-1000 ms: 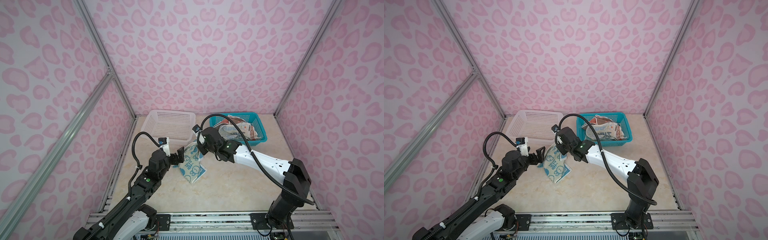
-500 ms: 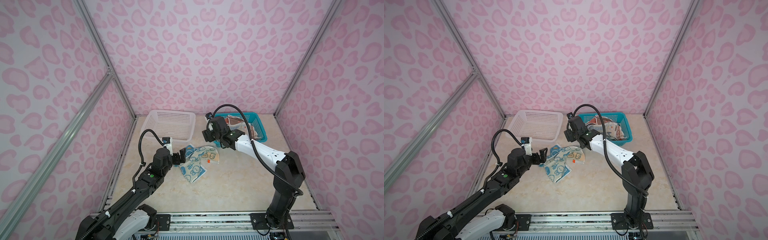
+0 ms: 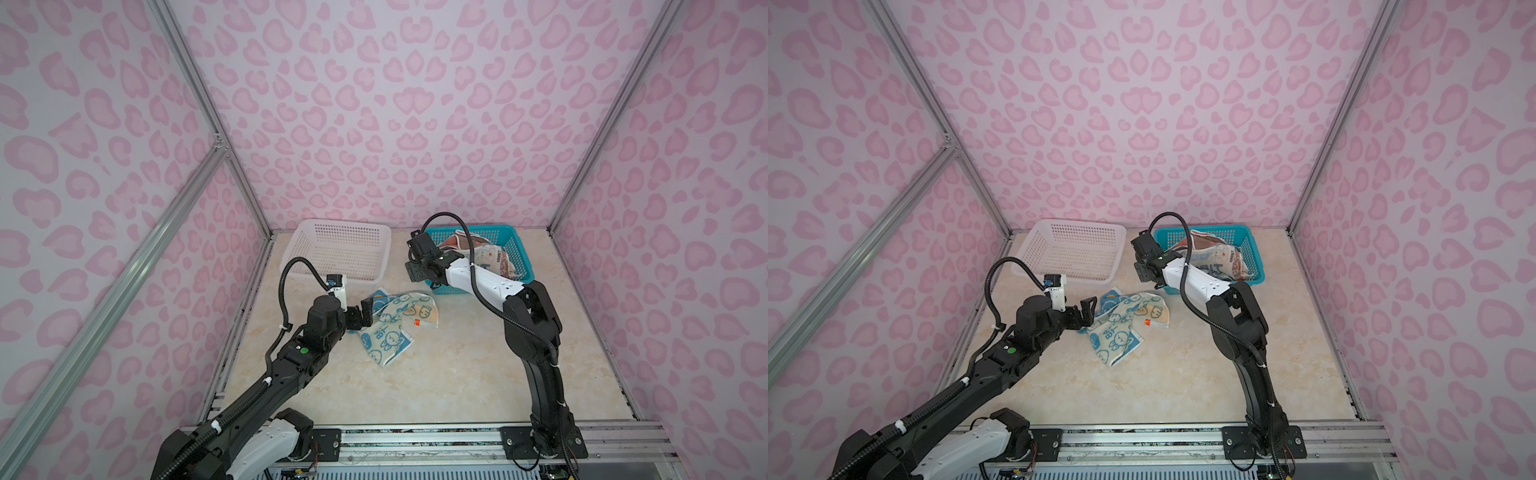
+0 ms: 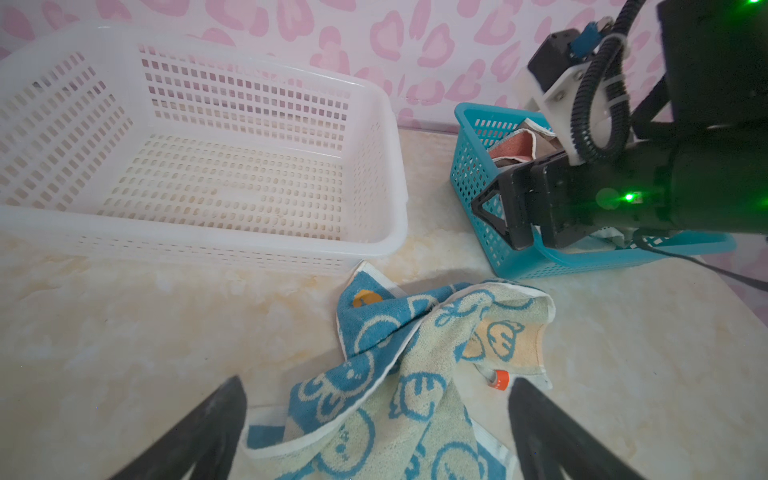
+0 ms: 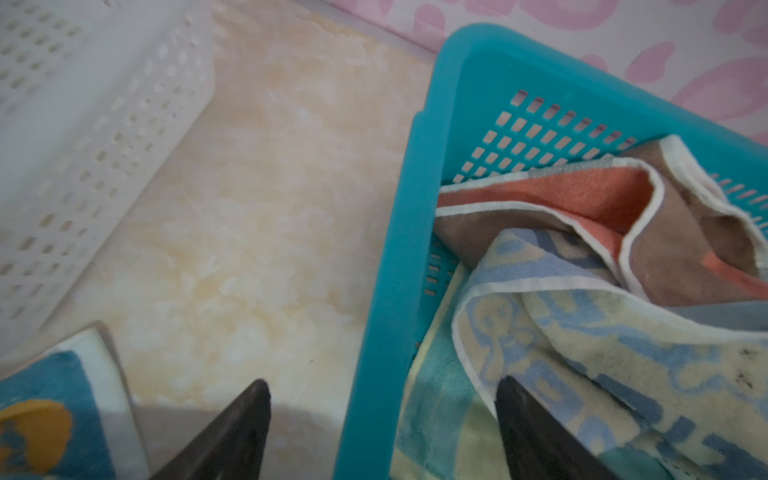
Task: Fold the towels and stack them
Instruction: 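Grasp the towel edge with the left gripper while the right gripper withdraws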
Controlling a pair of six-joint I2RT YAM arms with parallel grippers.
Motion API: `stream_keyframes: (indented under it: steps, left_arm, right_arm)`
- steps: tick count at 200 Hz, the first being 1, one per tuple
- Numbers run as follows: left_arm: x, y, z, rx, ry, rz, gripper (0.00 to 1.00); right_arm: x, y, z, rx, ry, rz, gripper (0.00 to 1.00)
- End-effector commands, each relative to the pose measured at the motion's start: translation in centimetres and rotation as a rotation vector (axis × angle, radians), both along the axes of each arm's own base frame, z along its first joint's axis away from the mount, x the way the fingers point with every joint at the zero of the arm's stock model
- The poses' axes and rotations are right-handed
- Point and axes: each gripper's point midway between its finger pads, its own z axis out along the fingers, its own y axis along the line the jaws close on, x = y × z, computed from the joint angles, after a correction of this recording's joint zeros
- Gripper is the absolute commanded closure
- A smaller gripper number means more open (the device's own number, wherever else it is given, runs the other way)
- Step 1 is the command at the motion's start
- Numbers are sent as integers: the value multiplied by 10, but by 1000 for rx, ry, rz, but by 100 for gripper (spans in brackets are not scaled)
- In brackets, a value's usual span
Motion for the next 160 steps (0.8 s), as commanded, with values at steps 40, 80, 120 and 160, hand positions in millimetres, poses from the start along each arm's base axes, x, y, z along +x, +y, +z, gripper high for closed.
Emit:
stream_keyframes:
  steps: [40,80,120,160]
  left_arm:
    - [1,1,3,11,-5,-1,0]
    - [1,-7,2,11,10,-38,0]
    - [2,-25,-2,2,59,-124,0]
    - [0,-44,-13,38,117,-204,0]
  right_arm:
    - [18,-85,-18,-37,27,-190,15]
    - [33,-138,-16,-13,29,-246,15]
    - [45,-162,-7,-20,15,-268,15]
    - [47,-156,7,4,29,-229,17]
